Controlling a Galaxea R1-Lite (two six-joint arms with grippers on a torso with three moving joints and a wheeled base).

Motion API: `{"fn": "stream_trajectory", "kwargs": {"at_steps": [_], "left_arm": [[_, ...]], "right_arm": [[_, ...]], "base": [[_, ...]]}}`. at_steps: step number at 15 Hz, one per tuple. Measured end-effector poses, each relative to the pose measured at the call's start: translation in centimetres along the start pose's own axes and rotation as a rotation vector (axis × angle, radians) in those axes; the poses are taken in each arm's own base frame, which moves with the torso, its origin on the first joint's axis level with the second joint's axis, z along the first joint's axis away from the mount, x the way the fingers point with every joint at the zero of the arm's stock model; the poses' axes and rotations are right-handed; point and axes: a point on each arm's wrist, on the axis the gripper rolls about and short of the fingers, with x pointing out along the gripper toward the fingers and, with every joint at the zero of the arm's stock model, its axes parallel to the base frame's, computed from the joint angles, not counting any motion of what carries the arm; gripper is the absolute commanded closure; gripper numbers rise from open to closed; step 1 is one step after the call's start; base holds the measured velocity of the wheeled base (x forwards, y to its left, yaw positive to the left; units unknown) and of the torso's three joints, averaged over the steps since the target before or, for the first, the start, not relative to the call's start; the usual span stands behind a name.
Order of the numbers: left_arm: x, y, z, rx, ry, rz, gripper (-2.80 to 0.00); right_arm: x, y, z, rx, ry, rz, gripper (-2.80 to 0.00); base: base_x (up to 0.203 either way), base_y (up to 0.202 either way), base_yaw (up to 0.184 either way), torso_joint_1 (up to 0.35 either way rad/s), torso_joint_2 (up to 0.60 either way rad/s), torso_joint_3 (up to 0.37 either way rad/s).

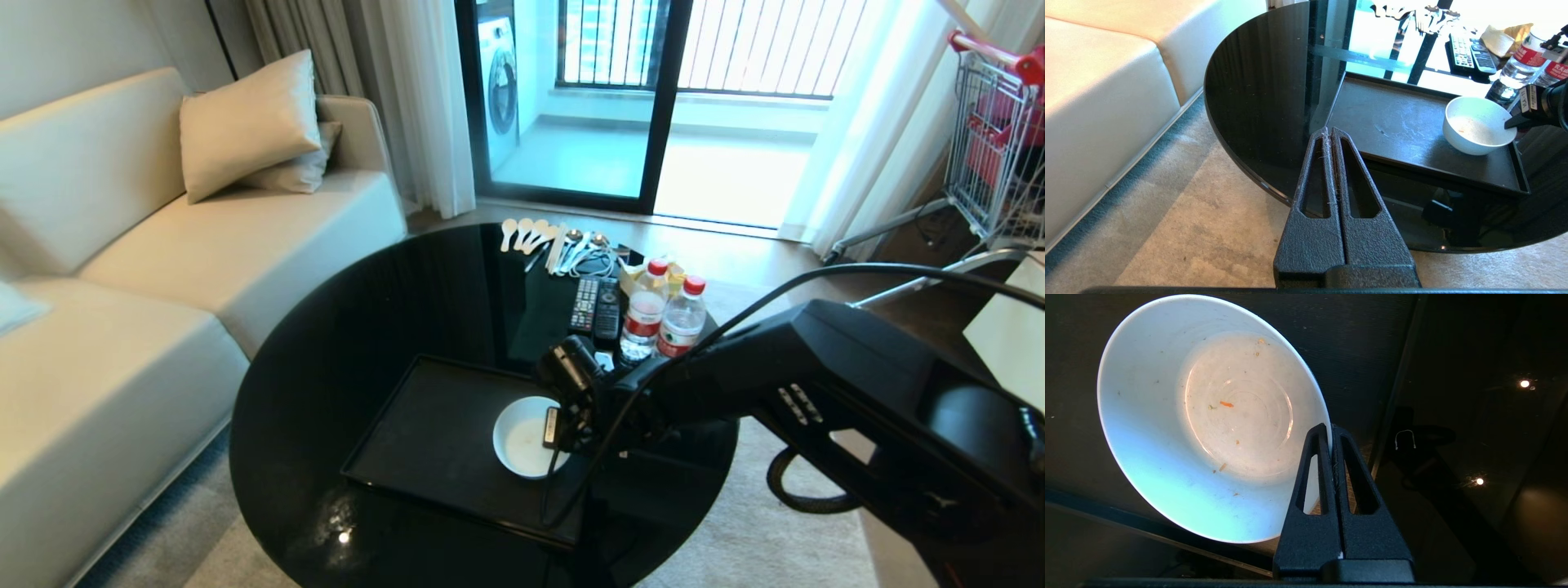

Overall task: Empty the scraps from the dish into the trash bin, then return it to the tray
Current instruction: Put the bowl back to the table

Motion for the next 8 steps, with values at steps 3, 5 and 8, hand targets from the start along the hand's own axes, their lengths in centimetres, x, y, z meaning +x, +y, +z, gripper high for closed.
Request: {"fn": "stream_trajectory", "kwargs": {"at_steps": [3,5,8], "left_arm": [[0.0,0.0,0.0,0.0,0.0,0.0,0.0],[0.0,0.0,0.0,0.0,0.0,0.0,0.0],[0.0,0.0,0.0,0.0,0.0,0.0,0.0]], "right_arm": [[0.4,-0.4,0.1,0.005,0.006,-0.013,-2.8],[0.6,-0.9,0.3,0.012,0.008,-0.024,-2.8],[0.6,-1.2,0.6,0.02,0.004,-0.029,-2.8]], "base": [[0.0,0.0,0.0,0.0,0.0,0.0],[0.0,0.0,0.0,0.0,0.0,0.0],[0.0,0.0,0.0,0.0,0.0,0.0]]}}
